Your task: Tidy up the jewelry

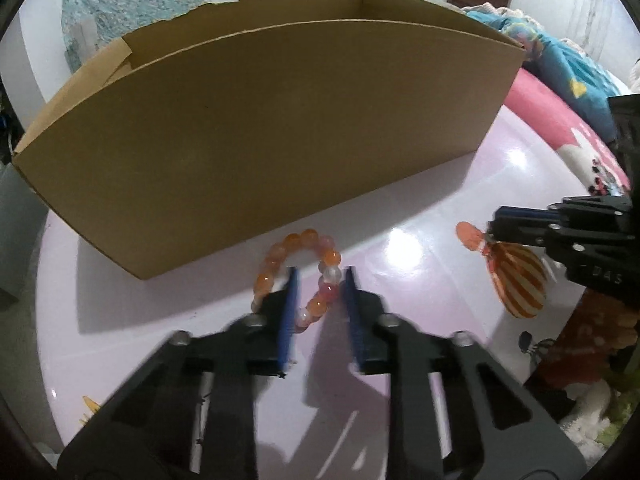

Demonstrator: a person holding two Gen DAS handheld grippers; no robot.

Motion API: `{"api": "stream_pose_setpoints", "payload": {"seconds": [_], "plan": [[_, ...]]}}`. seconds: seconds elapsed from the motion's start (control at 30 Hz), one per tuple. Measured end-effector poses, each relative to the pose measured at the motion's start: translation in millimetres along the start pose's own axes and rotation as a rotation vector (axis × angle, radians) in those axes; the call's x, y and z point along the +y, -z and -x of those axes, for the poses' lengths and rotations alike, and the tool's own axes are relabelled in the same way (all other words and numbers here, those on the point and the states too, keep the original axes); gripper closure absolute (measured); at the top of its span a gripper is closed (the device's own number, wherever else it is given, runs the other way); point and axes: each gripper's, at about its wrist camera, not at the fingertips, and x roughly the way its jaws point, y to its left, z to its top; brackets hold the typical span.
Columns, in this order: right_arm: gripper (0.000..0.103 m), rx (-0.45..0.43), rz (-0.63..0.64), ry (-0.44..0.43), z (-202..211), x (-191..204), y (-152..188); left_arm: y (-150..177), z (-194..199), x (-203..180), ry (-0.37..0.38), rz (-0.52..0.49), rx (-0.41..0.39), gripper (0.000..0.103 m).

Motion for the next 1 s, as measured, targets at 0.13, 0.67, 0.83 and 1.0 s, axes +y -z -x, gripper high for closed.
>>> {"api": "stream_pose_setpoints", "payload": {"seconds": [0.13,0.67,0.83,1.0], "plan": [[0.084,-0.003,0.035,0.001,9.2,4.8,2.3,1.8,5.6,7.5,0.015,0.034,0.018,0.094],[0.078,0.027,0.127,0.105,-0.9,15.5,-0.9,16.7,14.9,9.3,0.036,0.055,0.020,0.094],[0.091,0.048,0.171,0.116,-4.1,23.0,-4.5,17.3,11.8,5.4,0.045,0.057,0.014,0.094],[0.095,0.063,0.175,0.118,-4.7,25.5,-6.4,17.0,11.1,5.7,0.047,0.055,0.013,0.094]]}}
